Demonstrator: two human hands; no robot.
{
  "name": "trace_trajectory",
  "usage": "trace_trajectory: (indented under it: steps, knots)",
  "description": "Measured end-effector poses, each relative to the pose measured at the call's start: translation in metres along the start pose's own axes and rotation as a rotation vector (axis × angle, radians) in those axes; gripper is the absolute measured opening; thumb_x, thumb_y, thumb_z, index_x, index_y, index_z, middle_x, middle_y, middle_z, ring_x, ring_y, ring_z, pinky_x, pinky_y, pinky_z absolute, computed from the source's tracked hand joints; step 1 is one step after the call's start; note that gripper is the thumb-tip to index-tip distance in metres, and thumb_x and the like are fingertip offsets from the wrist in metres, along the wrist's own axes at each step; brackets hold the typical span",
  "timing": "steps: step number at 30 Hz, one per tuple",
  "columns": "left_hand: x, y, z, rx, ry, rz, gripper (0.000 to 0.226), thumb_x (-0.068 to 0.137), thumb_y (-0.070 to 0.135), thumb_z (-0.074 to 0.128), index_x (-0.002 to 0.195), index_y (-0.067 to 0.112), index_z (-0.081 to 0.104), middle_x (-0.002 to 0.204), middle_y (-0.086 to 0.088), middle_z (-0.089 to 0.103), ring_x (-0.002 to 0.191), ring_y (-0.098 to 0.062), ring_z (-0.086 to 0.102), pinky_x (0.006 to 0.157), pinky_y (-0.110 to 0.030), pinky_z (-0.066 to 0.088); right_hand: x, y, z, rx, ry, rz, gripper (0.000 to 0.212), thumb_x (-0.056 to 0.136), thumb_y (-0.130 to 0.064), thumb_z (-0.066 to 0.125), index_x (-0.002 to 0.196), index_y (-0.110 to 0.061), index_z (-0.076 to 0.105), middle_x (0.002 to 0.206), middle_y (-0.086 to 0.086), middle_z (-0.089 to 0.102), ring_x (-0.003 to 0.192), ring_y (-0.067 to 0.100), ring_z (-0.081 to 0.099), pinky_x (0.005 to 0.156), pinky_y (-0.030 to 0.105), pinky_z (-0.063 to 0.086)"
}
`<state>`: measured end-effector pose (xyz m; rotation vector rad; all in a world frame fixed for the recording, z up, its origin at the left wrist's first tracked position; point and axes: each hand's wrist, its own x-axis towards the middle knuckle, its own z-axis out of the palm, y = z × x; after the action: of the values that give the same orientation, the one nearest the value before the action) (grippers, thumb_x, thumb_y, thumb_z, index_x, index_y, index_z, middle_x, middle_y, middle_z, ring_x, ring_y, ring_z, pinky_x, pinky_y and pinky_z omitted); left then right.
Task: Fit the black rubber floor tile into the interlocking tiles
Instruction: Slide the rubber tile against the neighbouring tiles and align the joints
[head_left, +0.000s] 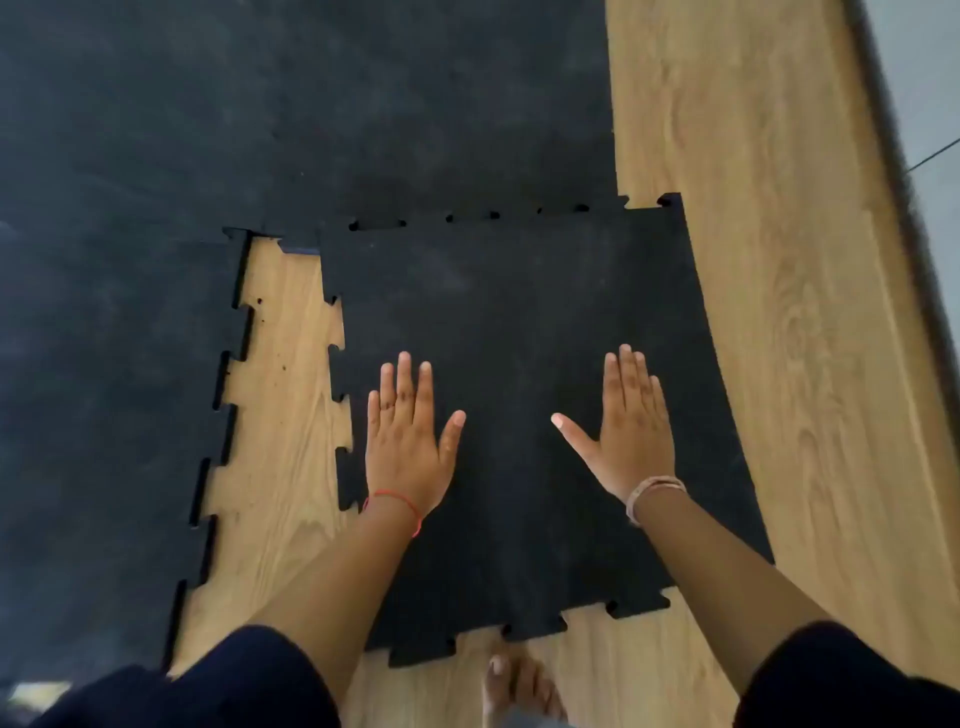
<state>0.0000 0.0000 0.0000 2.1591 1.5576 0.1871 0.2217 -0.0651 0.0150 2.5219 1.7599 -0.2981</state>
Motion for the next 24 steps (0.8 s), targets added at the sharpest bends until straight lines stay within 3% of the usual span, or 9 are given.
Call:
trace_trajectory:
  steps: [4,7,11,15,20,24]
  knots:
    - [-0.009,-0.012,0.046,0.008,0.025,-0.122,0.076,0.085,0.063,0.0,0.143,0.013,0.004,0.148,-0.003,-0.009,0.136,-0.018,-0.015,0.11,-0.035,-0.008,0.01,0.023,0.034,0.055,0.08,0.174,0.094,0.082,-0.072,0.026,0.145,-0.004,0.011,0.154,0.016,0.009,0.142,0.027,0.004,0.113,0.038,0.002]
    - [-0.011,-0.019,0.055,0.074,0.067,-0.088,0.068,0.089,0.055,0.012,0.142,0.012,0.005,0.149,-0.003,-0.001,0.138,-0.02,-0.009,0.11,-0.035,-0.007,0.013,0.056,0.037,0.104,0.135,0.388,0.094,0.082,-0.067,0.038,0.145,-0.002,0.011,0.153,0.02,0.01,0.141,0.032,0.008,0.114,0.044,0.008]
    - [-0.01,-0.023,0.051,0.122,0.048,-0.05,0.068,0.09,0.054,0.016,0.142,0.012,0.004,0.15,-0.003,0.002,0.138,-0.021,-0.005,0.11,-0.033,-0.008,0.023,0.089,0.03,0.19,-0.037,0.589,0.1,0.079,-0.068,0.043,0.145,-0.003,0.007,0.154,0.02,0.009,0.14,0.034,0.01,0.112,0.047,0.011]
    - [-0.009,-0.023,0.051,0.139,0.065,-0.058,0.068,0.09,0.053,0.017,0.143,0.011,0.006,0.15,-0.004,0.004,0.139,-0.022,-0.003,0.11,-0.031,-0.01,0.041,0.092,0.025,0.335,-0.05,0.678,0.098,0.076,-0.067,0.052,0.146,-0.013,0.011,0.151,0.018,0.017,0.135,0.039,0.016,0.107,0.057,0.015]
    - [-0.007,-0.04,0.043,0.171,0.064,-0.032,0.068,0.09,0.054,0.017,0.143,0.013,0.005,0.15,-0.002,0.002,0.138,-0.019,-0.006,0.11,-0.03,-0.012,0.027,0.078,0.026,0.431,0.015,0.658,0.096,0.073,-0.064,0.06,0.146,-0.018,0.017,0.149,0.015,0.021,0.133,0.039,0.018,0.107,0.058,0.017]
    - [0.0,-0.079,0.021,0.205,0.058,-0.04,0.065,0.089,0.053,0.017,0.144,0.019,0.005,0.152,-0.001,0.003,0.139,-0.016,-0.008,0.11,-0.03,-0.011,0.006,0.041,0.029,0.423,-0.171,0.619,0.106,0.069,-0.07,0.055,0.148,-0.02,0.005,0.152,0.02,0.008,0.137,0.039,0.01,0.11,0.056,0.013]
